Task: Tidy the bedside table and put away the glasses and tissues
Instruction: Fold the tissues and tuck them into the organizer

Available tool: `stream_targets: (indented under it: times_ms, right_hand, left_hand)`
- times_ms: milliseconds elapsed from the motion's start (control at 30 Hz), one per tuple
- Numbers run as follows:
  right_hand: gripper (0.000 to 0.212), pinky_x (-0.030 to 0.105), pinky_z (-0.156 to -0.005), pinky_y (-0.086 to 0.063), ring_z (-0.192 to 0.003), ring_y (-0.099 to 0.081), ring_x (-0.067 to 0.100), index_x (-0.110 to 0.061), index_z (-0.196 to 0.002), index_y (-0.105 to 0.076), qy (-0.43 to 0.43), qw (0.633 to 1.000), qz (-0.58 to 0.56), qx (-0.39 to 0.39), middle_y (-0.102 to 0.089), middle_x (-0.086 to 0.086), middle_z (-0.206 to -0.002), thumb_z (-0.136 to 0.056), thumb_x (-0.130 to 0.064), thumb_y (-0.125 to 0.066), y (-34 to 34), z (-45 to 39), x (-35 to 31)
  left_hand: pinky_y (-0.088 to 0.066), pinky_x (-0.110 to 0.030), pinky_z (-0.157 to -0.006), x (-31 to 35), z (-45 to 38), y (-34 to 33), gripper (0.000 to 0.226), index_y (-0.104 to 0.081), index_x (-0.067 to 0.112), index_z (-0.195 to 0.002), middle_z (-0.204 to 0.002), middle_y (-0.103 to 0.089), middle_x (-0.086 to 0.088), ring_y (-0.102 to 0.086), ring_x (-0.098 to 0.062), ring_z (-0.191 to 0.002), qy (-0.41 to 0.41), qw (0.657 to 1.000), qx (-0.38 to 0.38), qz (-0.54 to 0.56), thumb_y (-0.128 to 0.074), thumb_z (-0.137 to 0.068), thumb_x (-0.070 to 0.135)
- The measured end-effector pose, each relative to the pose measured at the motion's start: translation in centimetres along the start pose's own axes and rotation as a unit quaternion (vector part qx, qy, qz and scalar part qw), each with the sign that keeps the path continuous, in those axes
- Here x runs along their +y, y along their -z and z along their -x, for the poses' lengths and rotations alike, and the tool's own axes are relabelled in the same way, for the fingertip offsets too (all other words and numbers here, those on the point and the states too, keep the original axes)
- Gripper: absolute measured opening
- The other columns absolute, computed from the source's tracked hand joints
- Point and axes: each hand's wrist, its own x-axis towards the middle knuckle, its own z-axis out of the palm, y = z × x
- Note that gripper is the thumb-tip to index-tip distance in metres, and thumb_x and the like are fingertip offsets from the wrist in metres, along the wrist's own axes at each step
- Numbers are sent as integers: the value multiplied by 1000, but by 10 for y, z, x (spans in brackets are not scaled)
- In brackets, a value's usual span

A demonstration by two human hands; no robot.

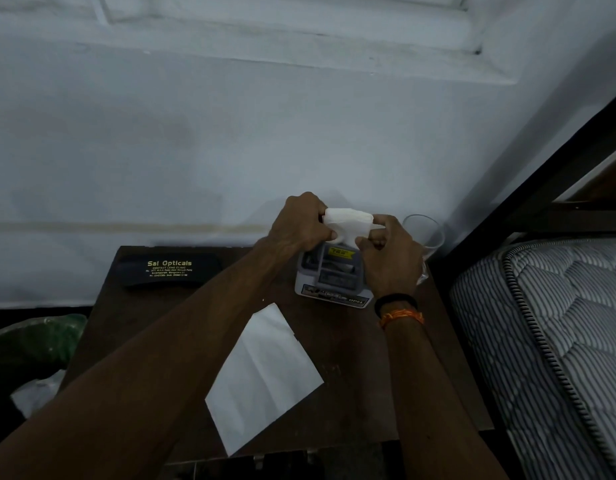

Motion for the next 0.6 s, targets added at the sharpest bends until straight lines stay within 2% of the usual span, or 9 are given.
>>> stream_targets:
  times_ms: [133, 233, 300, 367, 433, 500, 533, 600]
  right_hand:
    - [40, 21, -76, -45, -91, -69, 19, -16, -119, -61, -2, 1000, 4, 0, -74, 4, -99, -81, -17, -73, 0, 1, 0]
    - [48, 26, -81, -51, -92, -70, 20, -16, -126, -57, -7, 1000, -8, 2, -74, 5, -102, -81, -19, -73, 1, 2, -3]
    - [54, 32, -83, -55, -94, -69, 20, -19, -131, -52, -14, 1000, -10, 3, -70, 4, -112, -81, -20, -72, 2, 3, -7]
    - [54, 31, -79, -55, -92, -67, 20, -20, -131, -51, -4, 1000, -17, 26, -64, 2, -118, -80, -18, -69, 4, 7, -11]
    - [42, 25, -71, -50, -87, -65, 21, -16, -120, -58, 28, 996, -31, 79, -61, 4, -113, -79, -16, -66, 8, 12, -18]
    - [23, 26, -66, -49, -81, -63, 21, -13, -101, -64, 83, 988, -42, 128, -64, 4, -99, -79, -12, -64, 12, 20, -26]
    - [14, 29, -65, -51, -76, -63, 19, -13, -93, -65, 107, 985, -52, 128, -65, 2, -91, -79, -11, -63, 12, 27, -31]
    - [2, 32, -64, -53, -68, -62, 14, -16, -83, -65, 146, 985, -64, 65, -65, -5, -77, -82, -14, -63, 12, 39, -41]
  left_hand:
    - [-55, -32, -75, 2, -2, 4, 34, -74, 0, -94, -96, -73, -14, -69, -27, -90, -6, 1000, 5, -4, -81, -75, 27]
    - [-45, -25, -67, 6, -1, 9, 31, -69, 5, -87, -87, -68, -7, -64, -21, -82, -22, 1000, 11, -9, -79, -77, 33]
    - [-42, -20, -66, 6, 2, 15, 40, -67, 8, -104, -97, -67, -6, -61, -18, -85, -29, 1000, 9, -2, -81, -75, 31]
    - [-39, -14, -59, 3, 10, 22, 49, -62, 14, -116, -101, -65, -3, -59, -14, -82, -15, 999, 12, 28, -82, -73, 27]
    - [-39, -13, -54, -2, 25, 31, 43, -61, 19, -111, -94, -64, 3, -59, -7, -75, 8, 998, 32, 56, -82, -74, 29]
    - [-42, -10, -53, -13, 48, 36, 27, -63, 19, -98, -84, -65, 8, -61, -4, -73, 25, 995, 61, 74, -79, -77, 27]
    - [-43, -7, -53, -20, 63, 37, 18, -64, 18, -92, -78, -65, 10, -62, -3, -72, 36, 993, 73, 87, -76, -79, 23]
    - [-42, -3, -52, -34, 94, 35, 7, -66, 19, -81, -69, -67, 10, -63, 2, -68, 54, 991, 68, 99, -72, -82, 16]
